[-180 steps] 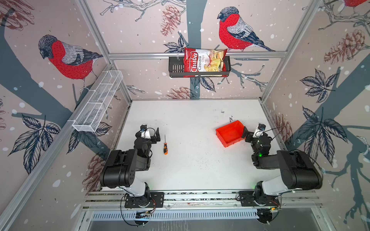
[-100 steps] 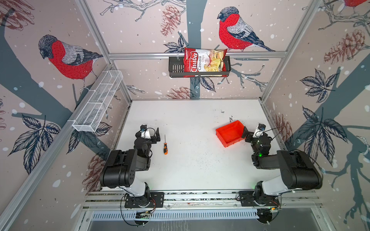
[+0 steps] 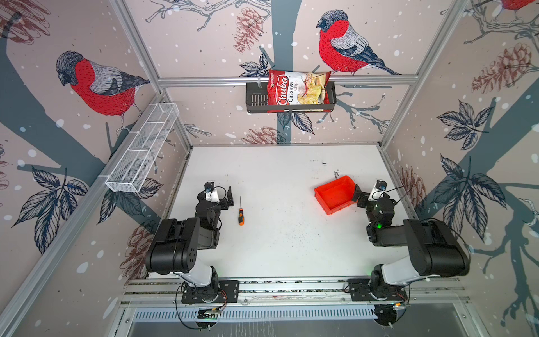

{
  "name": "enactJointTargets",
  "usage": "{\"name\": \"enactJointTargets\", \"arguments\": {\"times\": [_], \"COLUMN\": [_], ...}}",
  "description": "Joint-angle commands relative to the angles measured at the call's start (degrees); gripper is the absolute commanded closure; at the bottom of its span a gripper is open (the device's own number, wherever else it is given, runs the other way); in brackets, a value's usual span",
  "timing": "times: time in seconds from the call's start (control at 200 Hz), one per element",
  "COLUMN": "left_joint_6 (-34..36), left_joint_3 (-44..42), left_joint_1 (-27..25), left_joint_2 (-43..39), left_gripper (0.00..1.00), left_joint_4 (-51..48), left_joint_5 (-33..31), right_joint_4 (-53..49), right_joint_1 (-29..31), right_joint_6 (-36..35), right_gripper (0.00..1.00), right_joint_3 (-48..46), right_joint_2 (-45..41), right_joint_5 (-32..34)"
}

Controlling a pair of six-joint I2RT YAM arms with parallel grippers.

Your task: Put the screwdriver in the bin

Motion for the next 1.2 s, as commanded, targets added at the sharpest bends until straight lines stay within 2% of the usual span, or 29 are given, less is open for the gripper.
{"name": "enactJointTargets", "arguments": {"times": [0.0,0.08,0.305,0.56,0.75,0.936,1.046,1.196], "left_joint_6": [0.83,1.41,0.28,-1.43,-3.78,-4.78,-5.7,-9.98], "left_joint_3": [-0.19,0.35,3.43,12.36,17.88,23.72,26.49,27.96], "left_joint_1": [-0.02,-0.09,-0.19,-1.05,-3.49,-8.8,-10.92,-11.5], "left_joint_2": [-0.27,-2.76,-13.09,-24.69,-31.77,-31.97,-30.64,-28.58], "left_gripper": [0.0,0.0,0.0,0.0,0.0,0.0,0.0,0.0], "left_joint_4": [1.12,-1.56,-16.25,-47.68,-68.76,-85.64,-92.37,-95.88], "left_joint_5": [0.43,1.92,0.79,1.56,0.22,-1.48,-1.86,-1.95], "right_joint_4": [1.09,1.22,-1.57,-14.98,-25.08,-33.74,-39.03,-46.52], "right_joint_1": [0.02,0.0,0.42,4.86,11.62,20.54,27.5,33.66], "right_joint_6": [0.76,0.75,0.43,-2.86,-6.03,-12.65,-17.76,-18.54], "right_gripper": [0.01,0.0,0.0,0.0,0.0,0.0,0.0,0.0], "right_joint_3": [-0.03,-0.11,-0.44,2.52,6.29,11.29,14.65,20.7], "right_joint_2": [-0.28,-0.29,-4.66,-13.96,-20.93,-24.17,-25.25,-24.27], "right_joint_5": [0.19,0.2,0.65,1.91,-0.84,-6.99,-9.8,-14.99]}}
